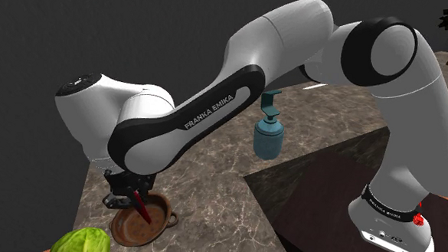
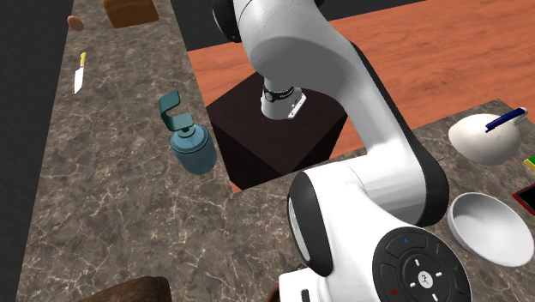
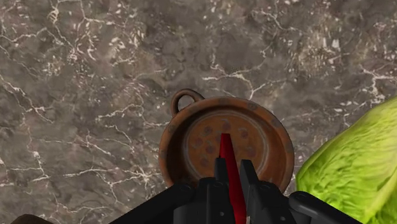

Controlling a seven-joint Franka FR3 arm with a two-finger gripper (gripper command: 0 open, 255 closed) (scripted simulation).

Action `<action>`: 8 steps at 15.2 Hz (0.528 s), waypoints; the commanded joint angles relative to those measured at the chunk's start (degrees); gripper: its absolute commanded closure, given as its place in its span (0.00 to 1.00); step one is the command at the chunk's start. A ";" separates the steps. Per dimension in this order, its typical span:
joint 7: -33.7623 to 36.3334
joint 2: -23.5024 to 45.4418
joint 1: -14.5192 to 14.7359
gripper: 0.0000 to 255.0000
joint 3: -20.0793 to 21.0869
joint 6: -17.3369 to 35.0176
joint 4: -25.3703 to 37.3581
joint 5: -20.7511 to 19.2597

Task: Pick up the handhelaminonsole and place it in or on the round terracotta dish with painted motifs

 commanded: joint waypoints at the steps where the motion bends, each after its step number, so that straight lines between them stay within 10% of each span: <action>1: 0.00 -0.01 0.00 1.00 0.00 0.01 0.00 0.00; 2: 0.00 -0.01 0.00 0.00 0.00 0.01 0.00 0.00; 8: -0.27 -0.66 0.00 0.00 0.28 -1.48 0.94 0.41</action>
